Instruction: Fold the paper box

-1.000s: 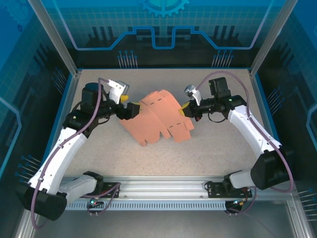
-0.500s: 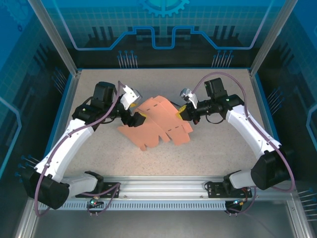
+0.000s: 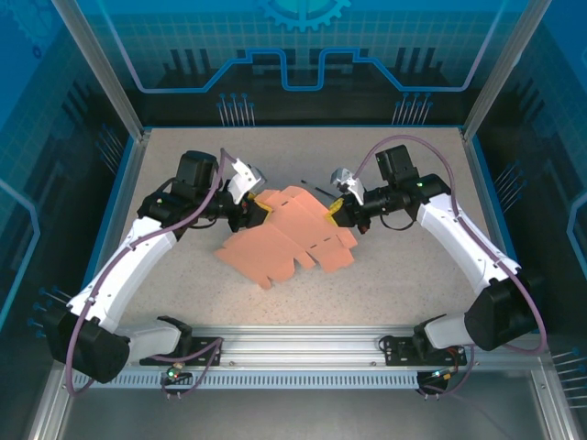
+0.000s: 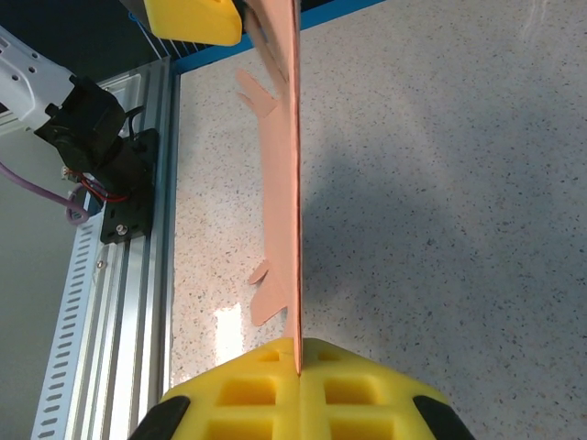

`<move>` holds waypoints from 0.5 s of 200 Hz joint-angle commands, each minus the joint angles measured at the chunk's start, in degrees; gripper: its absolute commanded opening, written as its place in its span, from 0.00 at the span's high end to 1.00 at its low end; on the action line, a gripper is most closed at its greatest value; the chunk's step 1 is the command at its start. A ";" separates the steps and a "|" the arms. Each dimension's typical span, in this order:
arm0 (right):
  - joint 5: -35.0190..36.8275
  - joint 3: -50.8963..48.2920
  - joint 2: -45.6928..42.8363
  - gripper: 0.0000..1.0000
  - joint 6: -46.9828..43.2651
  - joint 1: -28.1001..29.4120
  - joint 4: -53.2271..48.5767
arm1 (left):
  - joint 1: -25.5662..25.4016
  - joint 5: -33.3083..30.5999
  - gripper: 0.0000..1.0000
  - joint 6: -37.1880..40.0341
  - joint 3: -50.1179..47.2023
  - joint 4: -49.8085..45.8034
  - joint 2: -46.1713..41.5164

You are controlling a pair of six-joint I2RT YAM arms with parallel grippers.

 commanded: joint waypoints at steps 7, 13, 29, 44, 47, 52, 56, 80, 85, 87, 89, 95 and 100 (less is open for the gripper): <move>-1.80 1.30 -0.32 1.00 -1.22 -1.20 -0.01 | 0.84 5.48 0.77 -1.34 0.96 -1.86 0.43; -1.84 1.15 -0.58 1.00 -1.01 -1.35 0.51 | 1.14 6.25 0.79 -1.68 0.96 -1.85 0.49; -1.74 0.39 -1.25 1.00 -0.13 -1.44 2.19 | 1.61 7.63 0.84 -3.16 1.20 -1.69 0.62; -0.42 -0.57 -2.26 1.00 1.37 -1.44 4.36 | 1.97 8.63 0.89 -4.91 1.78 -1.71 0.78; -0.07 -0.78 -2.53 1.00 1.70 -1.42 4.86 | 1.98 8.76 0.90 -5.33 1.95 -1.69 0.79; 0.68 -1.18 -3.01 1.00 2.38 -1.38 5.68 | 2.06 8.93 0.92 -6.15 2.16 -1.54 0.80; 1.27 -1.59 -3.46 1.00 3.04 -1.27 6.53 | 2.07 9.01 0.93 -6.95 2.34 -1.45 0.80; 6.40 -4.22 -6.80 1.00 6.50 -0.21 11.38 | 2.15 9.12 1.00 -13.25 3.21 0.21 0.89; 7.69 -4.85 -7.59 1.00 7.10 0.24 12.37 | 2.15 9.12 1.00 -14.73 3.44 0.44 0.98; 8.27 -5.17 -7.97 1.00 7.30 0.40 12.73 | 2.18 9.11 1.00 -15.41 3.49 0.56 1.04; 8.90 -5.38 -8.38 1.00 7.52 0.59 13.21 | 2.16 9.08 1.00 -15.97 3.64 0.65 1.14; 11.22 -6.35 -9.34 1.00 8.32 1.22 14.60 | 2.15 9.13 1.00 -17.91 3.88 1.05 1.29; 13.26 -7.10 -10.14 1.00 9.01 1.91 15.69 | 2.15 9.13 1.00 -19.45 4.09 1.48 1.37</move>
